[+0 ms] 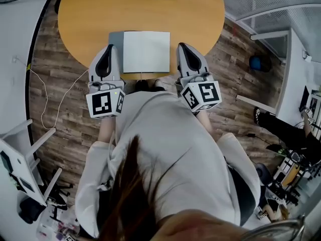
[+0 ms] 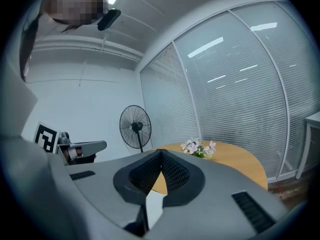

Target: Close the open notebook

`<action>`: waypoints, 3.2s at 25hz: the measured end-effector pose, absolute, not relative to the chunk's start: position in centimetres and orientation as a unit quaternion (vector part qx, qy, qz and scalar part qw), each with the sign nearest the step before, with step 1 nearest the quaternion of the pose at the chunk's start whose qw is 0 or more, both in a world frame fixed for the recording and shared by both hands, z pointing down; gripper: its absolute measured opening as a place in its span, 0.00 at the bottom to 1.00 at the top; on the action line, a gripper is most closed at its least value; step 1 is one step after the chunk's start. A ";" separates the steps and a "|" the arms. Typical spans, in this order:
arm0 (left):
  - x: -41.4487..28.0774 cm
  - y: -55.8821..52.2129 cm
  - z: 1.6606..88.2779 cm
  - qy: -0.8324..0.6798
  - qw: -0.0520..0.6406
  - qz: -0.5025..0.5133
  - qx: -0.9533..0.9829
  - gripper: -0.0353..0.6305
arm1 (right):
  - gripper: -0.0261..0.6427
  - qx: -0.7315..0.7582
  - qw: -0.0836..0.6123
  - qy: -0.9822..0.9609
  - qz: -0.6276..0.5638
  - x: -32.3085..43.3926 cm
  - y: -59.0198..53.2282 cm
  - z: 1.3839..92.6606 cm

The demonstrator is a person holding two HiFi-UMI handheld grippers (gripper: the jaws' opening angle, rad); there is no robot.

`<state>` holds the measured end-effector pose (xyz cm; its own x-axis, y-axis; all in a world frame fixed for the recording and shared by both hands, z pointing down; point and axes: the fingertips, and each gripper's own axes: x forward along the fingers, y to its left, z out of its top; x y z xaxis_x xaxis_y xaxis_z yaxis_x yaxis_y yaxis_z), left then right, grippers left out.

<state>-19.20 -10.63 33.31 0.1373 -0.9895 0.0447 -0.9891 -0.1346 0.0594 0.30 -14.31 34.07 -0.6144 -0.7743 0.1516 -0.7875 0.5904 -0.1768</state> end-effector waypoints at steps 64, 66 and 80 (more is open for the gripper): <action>-22.9 -3.1 58.4 -0.566 0.380 0.136 0.719 0.46 | 0.04 0.461 0.098 -0.871 0.137 -2.6 -11.9 38.1; -22.8 -2.9 59.2 -0.561 0.393 0.140 0.715 0.48 | 0.04 0.459 0.104 -0.872 0.133 -2.6 -11.9 38.1; -21.6 -3.2 61.7 -0.529 0.461 0.155 0.696 0.53 | 0.04 0.459 0.108 -0.871 0.136 -2.4 -12.5 38.3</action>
